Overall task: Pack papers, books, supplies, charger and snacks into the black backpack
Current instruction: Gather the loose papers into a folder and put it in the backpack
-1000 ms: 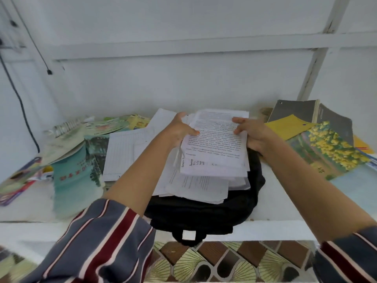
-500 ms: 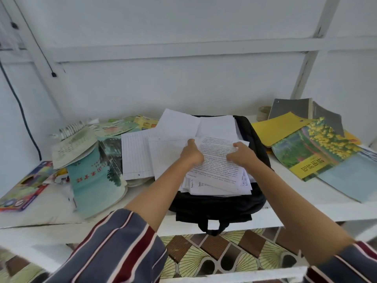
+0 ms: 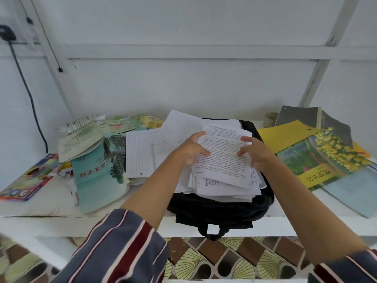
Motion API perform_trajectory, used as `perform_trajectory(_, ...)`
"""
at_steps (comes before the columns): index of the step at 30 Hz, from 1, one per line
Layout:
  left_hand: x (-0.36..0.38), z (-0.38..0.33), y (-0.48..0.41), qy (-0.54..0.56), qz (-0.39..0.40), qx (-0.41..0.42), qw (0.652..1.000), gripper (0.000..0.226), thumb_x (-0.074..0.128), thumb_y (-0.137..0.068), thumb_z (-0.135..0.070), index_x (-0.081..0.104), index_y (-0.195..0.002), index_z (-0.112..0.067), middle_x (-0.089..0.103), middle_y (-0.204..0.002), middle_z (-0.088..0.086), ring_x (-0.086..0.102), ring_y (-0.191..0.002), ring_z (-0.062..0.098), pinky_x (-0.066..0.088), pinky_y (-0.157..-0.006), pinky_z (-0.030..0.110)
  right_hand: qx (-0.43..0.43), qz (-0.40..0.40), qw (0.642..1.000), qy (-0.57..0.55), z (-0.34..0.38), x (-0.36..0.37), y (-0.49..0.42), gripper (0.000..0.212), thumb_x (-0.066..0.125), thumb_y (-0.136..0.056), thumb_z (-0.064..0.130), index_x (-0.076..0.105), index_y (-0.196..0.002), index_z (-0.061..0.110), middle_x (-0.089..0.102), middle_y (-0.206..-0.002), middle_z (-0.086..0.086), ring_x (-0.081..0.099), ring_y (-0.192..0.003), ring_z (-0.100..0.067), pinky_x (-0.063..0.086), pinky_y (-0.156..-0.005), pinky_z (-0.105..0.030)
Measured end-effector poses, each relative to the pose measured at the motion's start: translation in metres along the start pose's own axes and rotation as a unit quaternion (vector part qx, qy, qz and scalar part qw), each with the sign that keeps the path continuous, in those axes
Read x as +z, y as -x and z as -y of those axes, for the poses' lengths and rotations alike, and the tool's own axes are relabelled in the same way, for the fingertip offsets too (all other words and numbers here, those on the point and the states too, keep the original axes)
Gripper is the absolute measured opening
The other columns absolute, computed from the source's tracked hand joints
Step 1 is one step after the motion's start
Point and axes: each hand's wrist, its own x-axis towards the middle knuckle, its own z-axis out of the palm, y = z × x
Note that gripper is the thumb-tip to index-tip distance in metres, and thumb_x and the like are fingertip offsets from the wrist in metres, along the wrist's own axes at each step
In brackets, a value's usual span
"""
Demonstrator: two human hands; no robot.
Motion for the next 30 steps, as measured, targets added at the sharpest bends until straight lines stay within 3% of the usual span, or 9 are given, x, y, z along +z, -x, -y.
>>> perform_trajectory(4, -0.013, -0.018, 0.017, 0.028, 0.001, 0.062, 0.998, 0.066, 0.048, -0.081, 0.024, 0.048, -0.134, -0.016, 0.048, -0.136, 0.011, 0.050, -0.122, 0.028, 0.046, -0.093, 0.031, -0.060, 0.050, 0.997, -0.026, 0.024, 0.013, 0.006, 0.056, 0.044, -0.081, -0.020, 0.047, -0.125, 0.015, 0.047, -0.117, -0.010, 0.052, -0.099, -0.027, 0.050, -0.071, -0.033)
perform_trajectory(8, -0.037, -0.032, 0.034, 0.013, -0.082, 0.117, 0.990, 0.061, 0.051, -0.080, 0.023, 0.049, -0.131, -0.009, 0.052, -0.132, 0.013, 0.052, -0.118, 0.025, 0.046, -0.088, 0.024, -0.111, 0.098, 0.989, -0.026, 0.041, 0.042, 0.005, 0.052, 0.047, -0.080, -0.019, 0.050, -0.113, 0.020, 0.048, -0.115, -0.007, 0.055, -0.097, -0.024, 0.052, -0.068, -0.029)
perform_trajectory(13, -0.061, -0.015, 0.050, -0.074, -0.167, 0.058, 0.982, 0.059, 0.055, -0.082, 0.017, 0.045, -0.135, -0.009, 0.046, -0.125, 0.006, 0.046, -0.105, 0.019, 0.046, -0.069, 0.014, -0.073, 0.136, 0.986, 0.070, 0.021, 0.085, -0.013, 0.052, 0.051, -0.079, -0.016, 0.050, -0.119, 0.017, 0.049, -0.118, -0.013, 0.052, -0.097, -0.025, 0.046, -0.065, -0.028)
perform_trajectory(16, -0.064, 0.004, 0.052, -0.112, -0.176, -0.001, 0.978, 0.058, 0.055, -0.083, 0.015, 0.043, -0.136, -0.007, 0.043, -0.137, 0.017, 0.047, -0.120, 0.031, 0.044, -0.088, 0.029, -0.055, 0.119, 0.977, 0.165, -0.003, 0.100, -0.019, 0.052, 0.052, -0.083, -0.010, 0.044, -0.131, 0.009, 0.045, -0.130, -0.017, 0.046, -0.102, -0.026, 0.040, -0.063, -0.024)
perform_trajectory(19, -0.062, 0.016, 0.051, -0.133, -0.179, -0.032, 0.974, 0.058, 0.054, -0.084, 0.015, 0.043, -0.136, -0.007, 0.041, -0.139, 0.018, 0.044, -0.125, 0.032, 0.041, -0.092, 0.031, -0.069, 0.099, 0.956, 0.266, -0.020, 0.108, -0.022, 0.055, 0.052, -0.087, -0.001, 0.035, -0.138, 0.009, 0.040, -0.137, -0.017, 0.043, -0.121, -0.031, 0.040, -0.096, -0.034)
perform_trajectory(21, -0.062, 0.020, 0.050, -0.135, -0.182, -0.040, 0.973, 0.058, 0.056, -0.083, 0.015, 0.044, -0.135, -0.008, 0.041, -0.138, 0.018, 0.044, -0.124, 0.032, 0.041, -0.091, 0.029, -0.075, 0.101, 0.950, 0.287, -0.023, 0.109, -0.023, 0.058, 0.051, -0.087, 0.000, 0.031, -0.140, 0.009, 0.041, -0.137, -0.017, 0.041, -0.124, -0.031, 0.035, -0.103, -0.037)
perform_trajectory(30, -0.066, 0.016, 0.049, -0.097, -0.221, -0.026, 0.970, 0.072, 0.061, -0.074, 0.018, 0.044, -0.135, -0.017, 0.037, -0.141, 0.017, 0.040, -0.126, 0.034, 0.042, -0.098, 0.034, -0.003, 0.103, 0.985, 0.136, -0.021, 0.102, -0.030, 0.069, 0.059, -0.076, -0.012, 0.033, -0.139, 0.003, 0.041, -0.136, -0.018, 0.040, -0.125, -0.031, 0.036, -0.089, -0.032)
